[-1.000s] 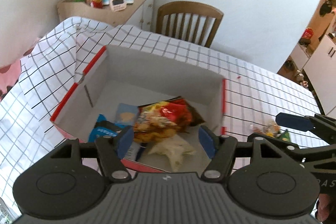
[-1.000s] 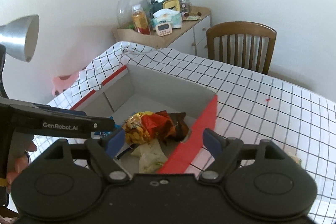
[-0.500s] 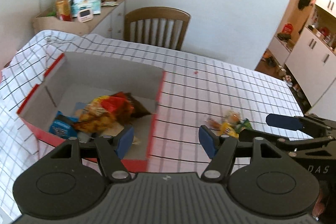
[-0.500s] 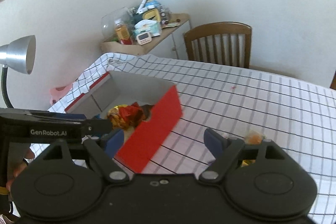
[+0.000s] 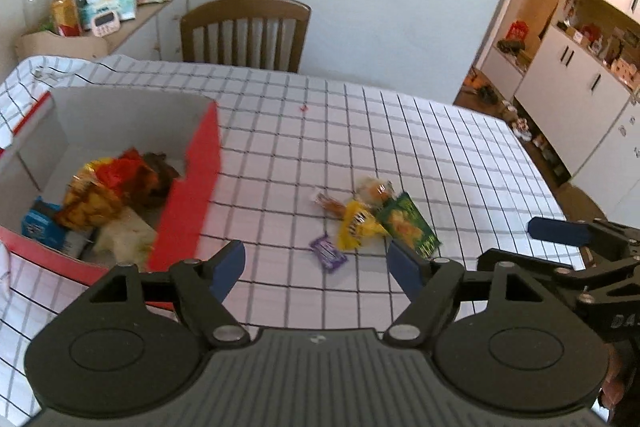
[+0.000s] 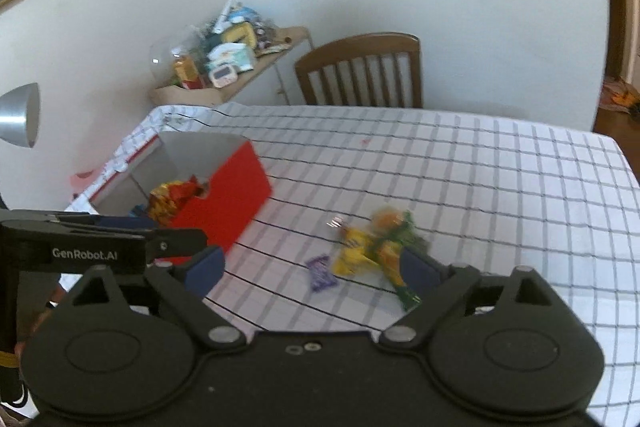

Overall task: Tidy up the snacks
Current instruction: 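Move both tools back from the box toward the remaining snacks, then grasp the yellow M&M's bag with the left gripper while the right grasps the green cracker pack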

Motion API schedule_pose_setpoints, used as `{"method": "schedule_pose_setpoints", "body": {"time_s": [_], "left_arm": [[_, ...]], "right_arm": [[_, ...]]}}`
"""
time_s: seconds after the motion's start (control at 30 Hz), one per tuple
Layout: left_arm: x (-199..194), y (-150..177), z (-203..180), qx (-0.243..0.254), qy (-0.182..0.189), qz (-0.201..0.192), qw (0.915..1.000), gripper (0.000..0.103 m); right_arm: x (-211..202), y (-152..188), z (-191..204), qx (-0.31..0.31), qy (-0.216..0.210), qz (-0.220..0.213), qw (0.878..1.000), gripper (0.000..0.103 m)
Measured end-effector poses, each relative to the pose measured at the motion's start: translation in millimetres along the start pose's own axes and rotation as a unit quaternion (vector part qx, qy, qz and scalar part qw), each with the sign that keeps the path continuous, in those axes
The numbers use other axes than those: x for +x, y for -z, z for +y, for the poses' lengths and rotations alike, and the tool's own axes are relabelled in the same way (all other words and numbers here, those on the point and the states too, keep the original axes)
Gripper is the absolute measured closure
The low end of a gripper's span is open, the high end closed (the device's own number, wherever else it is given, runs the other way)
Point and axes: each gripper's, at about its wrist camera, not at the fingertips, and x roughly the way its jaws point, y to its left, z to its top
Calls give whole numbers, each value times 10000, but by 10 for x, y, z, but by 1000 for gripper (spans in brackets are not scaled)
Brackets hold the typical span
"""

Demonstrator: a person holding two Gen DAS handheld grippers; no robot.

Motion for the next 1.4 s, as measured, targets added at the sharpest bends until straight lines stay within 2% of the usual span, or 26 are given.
{"method": "schedule_pose_setpoints", "body": {"time_s": [0.27, 0.6, 0.83, 0.97, 1.2, 1.4], "left_arm": [[373, -26, -200, 285, 80, 428, 9986, 25], [1066, -277, -205, 42, 272, 1031, 9943, 25], [1413, -250, -346, 562, 384, 1179, 9907, 25], [1573, -247, -392, 828, 478, 1230, 9878, 25], [1802, -273, -375, 972, 635, 1376, 9837, 26], [1934, -292, -351, 1022, 781, 1464, 9808, 37]], "right_arm": [[67, 69, -419, 121, 221, 211, 9995, 0], [538, 72, -744, -194, 432, 751, 9960, 1], [888, 87, -816, -436, 352, 1046, 9929, 3], [1113, 82, -792, -595, 319, 1259, 9897, 11], [1426, 99, -695, -1052, 401, 1405, 9837, 21], [1533, 87, -694, -1131, 408, 1438, 9823, 31]]}}
